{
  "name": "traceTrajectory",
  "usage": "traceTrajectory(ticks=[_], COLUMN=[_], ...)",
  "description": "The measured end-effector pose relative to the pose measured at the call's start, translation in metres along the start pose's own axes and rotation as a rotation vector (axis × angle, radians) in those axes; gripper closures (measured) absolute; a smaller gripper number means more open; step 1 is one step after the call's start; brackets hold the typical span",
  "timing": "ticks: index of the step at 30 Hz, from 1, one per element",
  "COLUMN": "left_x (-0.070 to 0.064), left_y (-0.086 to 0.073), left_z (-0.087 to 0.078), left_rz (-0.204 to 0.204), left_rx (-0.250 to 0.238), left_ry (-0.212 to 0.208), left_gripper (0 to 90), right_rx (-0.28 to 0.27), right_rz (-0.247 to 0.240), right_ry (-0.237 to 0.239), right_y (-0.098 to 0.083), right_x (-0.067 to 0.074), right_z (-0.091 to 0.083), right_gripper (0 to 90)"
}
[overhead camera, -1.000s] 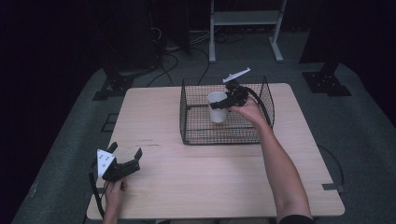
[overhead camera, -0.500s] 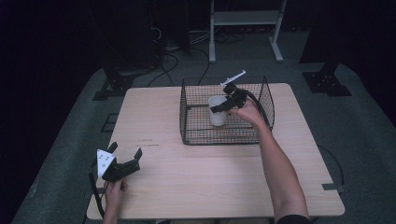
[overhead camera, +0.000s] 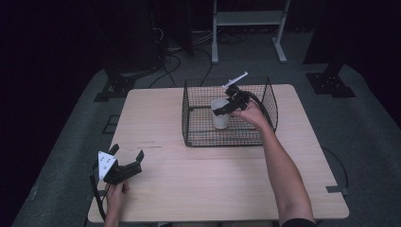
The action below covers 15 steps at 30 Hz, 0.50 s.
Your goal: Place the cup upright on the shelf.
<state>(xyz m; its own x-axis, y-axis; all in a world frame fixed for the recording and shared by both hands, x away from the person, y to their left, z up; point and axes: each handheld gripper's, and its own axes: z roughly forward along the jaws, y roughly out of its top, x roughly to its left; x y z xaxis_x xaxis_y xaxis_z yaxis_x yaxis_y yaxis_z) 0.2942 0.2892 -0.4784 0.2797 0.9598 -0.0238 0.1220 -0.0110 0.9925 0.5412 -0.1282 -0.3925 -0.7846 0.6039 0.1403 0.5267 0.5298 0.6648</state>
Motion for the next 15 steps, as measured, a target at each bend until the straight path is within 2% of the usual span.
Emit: traceTrajectory(ticks=[10,15], left_x=[0.0001,0.0003], left_y=[0.0,0.0], left_z=[0.0001,0.0002], left_rz=[-0.003,-0.007], left_rx=[0.0,-0.001], left_ry=[0.002,0.003], left_gripper=[0.0,0.0], right_rx=[0.004,0.005], right_rz=[-0.013,-0.005], right_ry=[-0.002,0.004], right_y=[-0.0016,-0.0039], right_x=[0.002,0.0011], right_z=[-0.0006,-0.0002], right_gripper=[16.8,16.2])
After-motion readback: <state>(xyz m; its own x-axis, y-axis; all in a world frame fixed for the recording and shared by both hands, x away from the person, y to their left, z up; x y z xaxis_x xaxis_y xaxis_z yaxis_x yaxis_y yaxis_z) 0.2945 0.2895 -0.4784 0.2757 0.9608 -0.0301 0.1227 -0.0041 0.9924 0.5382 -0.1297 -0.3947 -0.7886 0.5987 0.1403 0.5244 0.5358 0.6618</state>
